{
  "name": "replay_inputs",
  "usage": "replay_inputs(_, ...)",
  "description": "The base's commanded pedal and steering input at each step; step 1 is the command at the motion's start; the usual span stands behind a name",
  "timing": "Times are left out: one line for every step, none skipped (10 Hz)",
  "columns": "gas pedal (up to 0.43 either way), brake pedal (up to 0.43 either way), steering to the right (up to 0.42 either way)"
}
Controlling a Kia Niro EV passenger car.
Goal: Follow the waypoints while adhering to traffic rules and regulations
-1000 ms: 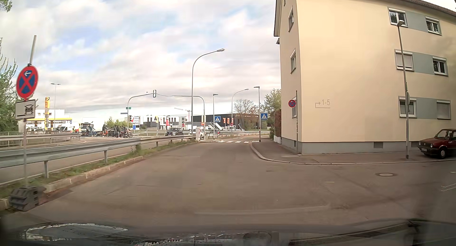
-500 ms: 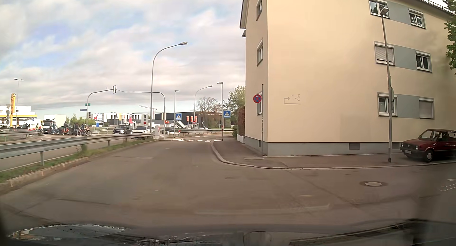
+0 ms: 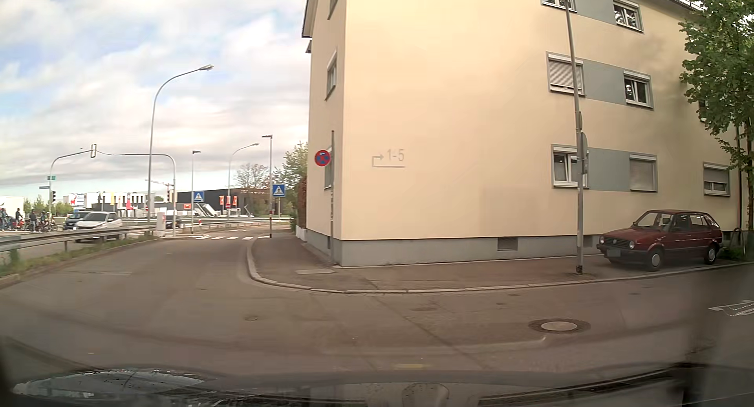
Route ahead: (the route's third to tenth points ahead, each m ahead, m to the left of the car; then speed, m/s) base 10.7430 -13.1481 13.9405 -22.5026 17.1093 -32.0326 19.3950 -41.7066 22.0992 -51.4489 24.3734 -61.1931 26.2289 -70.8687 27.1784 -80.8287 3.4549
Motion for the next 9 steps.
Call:
replay_inputs(0.000, 0.000, 0.566)
replay_inputs(0.008, 0.000, 0.581)
replay_inputs(0.008, 0.000, 0.590)
replay_inputs(0.008, 0.000, 0.596)
replay_inputs(0.008, 0.000, 0.604)
replay_inputs(0.008, 0.000, 0.613)
replay_inputs(0.020, 0.000, 0.621)
replay_inputs(0.020, 0.000, 0.622)
replay_inputs(0.020, 0.000, 0.624)
